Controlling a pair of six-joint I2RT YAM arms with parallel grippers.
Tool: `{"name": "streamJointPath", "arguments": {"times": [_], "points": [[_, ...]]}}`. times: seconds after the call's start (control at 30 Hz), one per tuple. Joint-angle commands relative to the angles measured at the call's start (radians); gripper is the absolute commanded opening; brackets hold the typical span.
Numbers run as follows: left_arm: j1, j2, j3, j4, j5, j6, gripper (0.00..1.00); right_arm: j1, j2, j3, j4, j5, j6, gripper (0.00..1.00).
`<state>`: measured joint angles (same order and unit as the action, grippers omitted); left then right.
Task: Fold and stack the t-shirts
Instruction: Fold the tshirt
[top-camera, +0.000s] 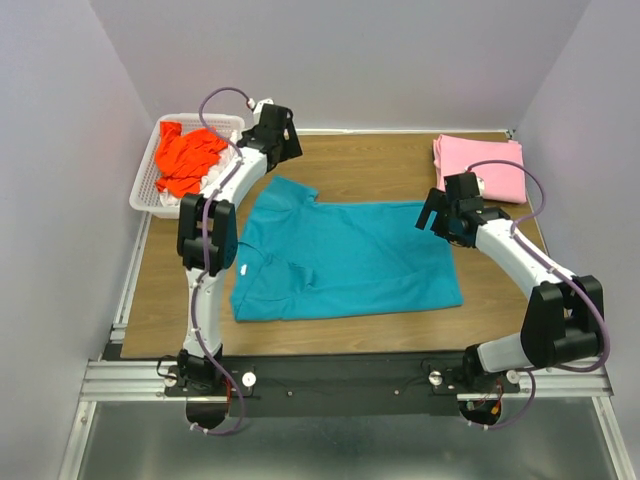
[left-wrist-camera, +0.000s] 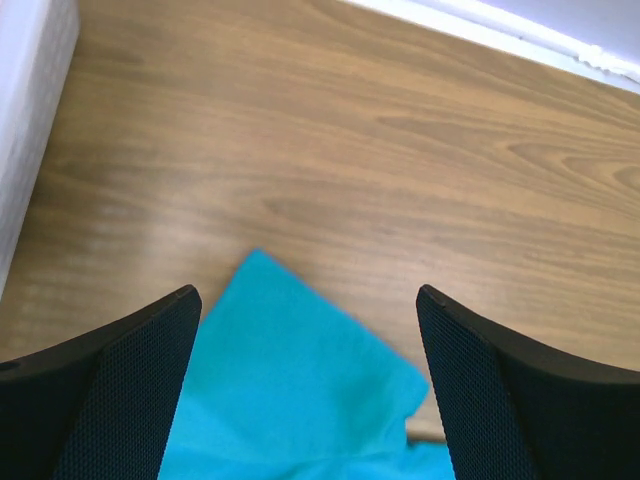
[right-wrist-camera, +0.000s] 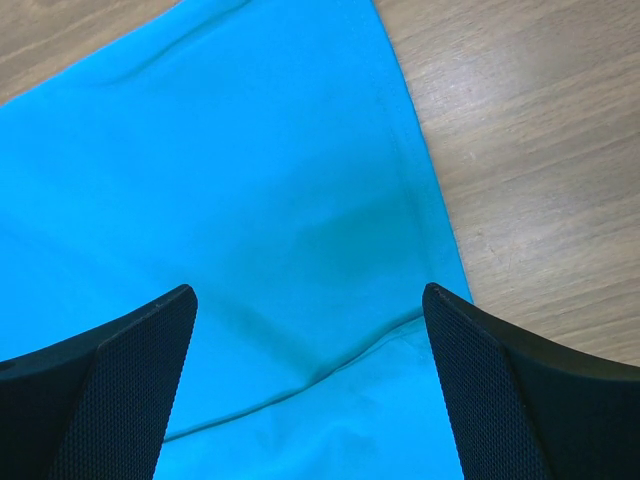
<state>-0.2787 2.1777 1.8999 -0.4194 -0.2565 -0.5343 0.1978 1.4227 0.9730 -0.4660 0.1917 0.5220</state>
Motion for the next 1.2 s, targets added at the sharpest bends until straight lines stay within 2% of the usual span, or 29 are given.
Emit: {"name": "streamJointPath", "arguments": {"times": [0.0, 0.13, 0.27, 0.4, 0.43, 0.53, 0.63, 0.8, 0.83, 0.87, 0.93, 1.03, 1.07, 1.1, 1.17], "points": [[0.004, 0.135, 0.205, -0.151, -0.041, 0.074, 0.93, -0.003, -0.013, -0.016, -0.011, 0.040, -0.013, 1.00], [0.006, 0.246, 0.301, -0.219, -0.067, 0.071, 0.87, -0.001, -0.011, -0.016, -0.011, 0.040, -0.016, 1.00], [0.006, 0.263, 0.275, -0.217, -0.085, 0.063, 0.82, -0.003, -0.011, -0.020, -0.011, 0.048, -0.016, 1.00], [0.006, 0.272, 0.246, -0.203, -0.070, 0.066, 0.71, -0.001, -0.004, -0.020, -0.011, 0.052, -0.017, 1.00], [0.006, 0.281, 0.242, -0.202, -0.060, 0.066, 0.64, -0.001, -0.002, -0.019, -0.011, 0.055, -0.016, 1.00], [0.006, 0.294, 0.240, -0.205, -0.056, 0.065, 0.57, -0.003, 0.004, -0.019, -0.011, 0.057, -0.017, 1.00], [0.006, 0.303, 0.241, -0.209, -0.053, 0.065, 0.57, -0.001, 0.004, -0.020, -0.011, 0.055, -0.016, 1.00], [0.006, 0.317, 0.245, -0.211, -0.052, 0.060, 0.48, -0.003, -0.002, -0.025, -0.011, 0.060, -0.016, 1.00], [0.006, 0.317, 0.243, -0.208, -0.052, 0.062, 0.39, -0.003, -0.002, -0.025, -0.011, 0.060, -0.016, 1.00], [0.006, 0.318, 0.243, -0.208, -0.052, 0.062, 0.36, -0.001, -0.004, -0.025, -0.011, 0.061, -0.016, 1.00], [0.006, 0.320, 0.245, -0.208, -0.049, 0.063, 0.35, -0.001, -0.005, -0.023, -0.011, 0.066, -0.013, 1.00], [0.006, 0.323, 0.245, -0.208, -0.040, 0.066, 0.22, -0.003, -0.004, -0.022, -0.011, 0.068, -0.011, 1.00], [0.006, 0.321, 0.245, -0.206, -0.033, 0.071, 0.10, -0.001, -0.002, -0.019, -0.010, 0.074, -0.010, 1.00], [0.006, 0.320, 0.245, -0.206, -0.033, 0.073, 0.04, -0.001, -0.001, -0.017, -0.010, 0.074, -0.007, 1.00], [0.006, 0.312, 0.245, -0.205, -0.032, 0.074, 0.00, -0.003, 0.013, 0.004, -0.011, 0.083, -0.002, 1.00]]}}
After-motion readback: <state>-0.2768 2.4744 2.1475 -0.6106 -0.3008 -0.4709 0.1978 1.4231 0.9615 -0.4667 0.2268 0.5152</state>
